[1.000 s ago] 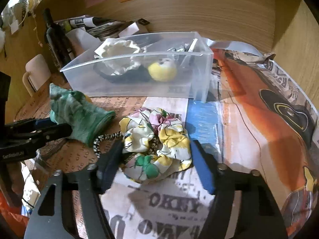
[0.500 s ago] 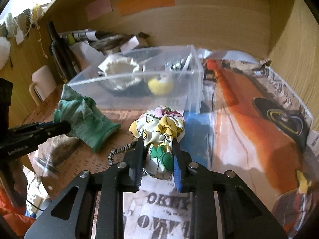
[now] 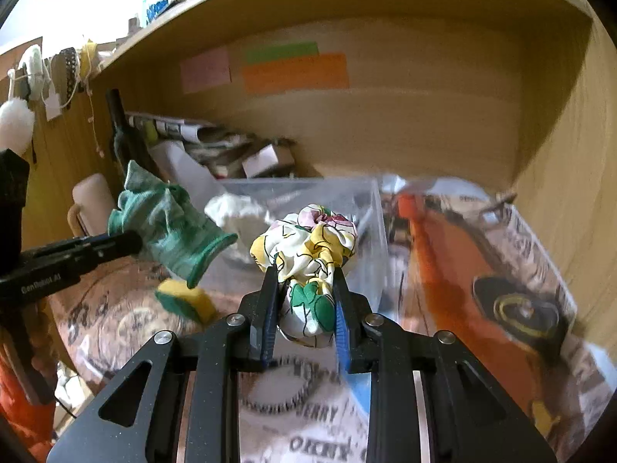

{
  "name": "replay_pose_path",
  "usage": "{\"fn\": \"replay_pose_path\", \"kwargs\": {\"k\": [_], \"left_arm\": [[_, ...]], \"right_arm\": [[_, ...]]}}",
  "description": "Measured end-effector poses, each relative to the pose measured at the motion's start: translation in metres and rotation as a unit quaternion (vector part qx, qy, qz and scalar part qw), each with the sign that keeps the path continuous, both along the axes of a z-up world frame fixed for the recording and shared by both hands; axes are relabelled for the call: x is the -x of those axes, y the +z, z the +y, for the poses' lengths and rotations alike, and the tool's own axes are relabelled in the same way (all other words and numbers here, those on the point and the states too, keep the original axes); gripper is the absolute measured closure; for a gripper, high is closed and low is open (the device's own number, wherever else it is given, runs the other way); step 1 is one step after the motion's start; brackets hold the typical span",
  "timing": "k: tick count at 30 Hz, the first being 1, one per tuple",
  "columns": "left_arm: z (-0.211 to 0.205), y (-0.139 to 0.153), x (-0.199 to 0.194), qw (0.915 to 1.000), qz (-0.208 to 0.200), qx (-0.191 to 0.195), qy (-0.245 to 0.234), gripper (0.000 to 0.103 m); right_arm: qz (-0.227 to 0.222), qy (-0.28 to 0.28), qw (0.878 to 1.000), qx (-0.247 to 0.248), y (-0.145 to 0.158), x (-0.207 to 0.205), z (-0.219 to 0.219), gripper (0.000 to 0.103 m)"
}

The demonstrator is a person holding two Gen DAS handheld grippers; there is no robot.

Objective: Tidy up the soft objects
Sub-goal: 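Carry the sock with the left tool while the right tool drops the scrunchie into the box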

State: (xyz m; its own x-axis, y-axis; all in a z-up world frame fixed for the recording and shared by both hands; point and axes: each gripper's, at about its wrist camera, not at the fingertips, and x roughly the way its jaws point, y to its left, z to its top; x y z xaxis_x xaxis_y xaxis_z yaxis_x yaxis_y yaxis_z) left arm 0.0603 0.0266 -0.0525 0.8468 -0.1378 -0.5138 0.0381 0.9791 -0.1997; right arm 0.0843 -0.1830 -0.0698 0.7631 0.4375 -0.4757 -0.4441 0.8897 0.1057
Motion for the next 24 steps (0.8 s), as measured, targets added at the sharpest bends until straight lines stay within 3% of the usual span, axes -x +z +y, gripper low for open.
{"fn": "replay_pose_path", "kwargs": {"k": [5, 10, 17, 24], "left_arm": [[0.014, 0.011, -0.015, 0.9996, -0.011, -0.012, 0.023, 0.084], [0.029, 0.002, -0.035, 0.9985, 0.009, -0.034, 0.042, 0.084], [0.030, -0.025, -0.060, 0.9967, 0.058, -0.049, 0.029, 0.084], [0.019, -0.040, -0.077, 0.9942, 0.081, -0.070, 0.012, 0.084]], "right_arm": [[-0.019, 0.003, 1.000, -0.005, 0.013, -0.012, 0.007, 0.080], [-0.024, 0.014, 1.000, -0.006, 0.018, -0.030, 0.017, 0.080], [0.012, 0.030, 0.999, 0.012, 0.002, -0.064, 0.040, 0.080], [0.035, 0.054, 0.997, 0.049, -0.017, -0.079, 0.067, 0.080]]}}
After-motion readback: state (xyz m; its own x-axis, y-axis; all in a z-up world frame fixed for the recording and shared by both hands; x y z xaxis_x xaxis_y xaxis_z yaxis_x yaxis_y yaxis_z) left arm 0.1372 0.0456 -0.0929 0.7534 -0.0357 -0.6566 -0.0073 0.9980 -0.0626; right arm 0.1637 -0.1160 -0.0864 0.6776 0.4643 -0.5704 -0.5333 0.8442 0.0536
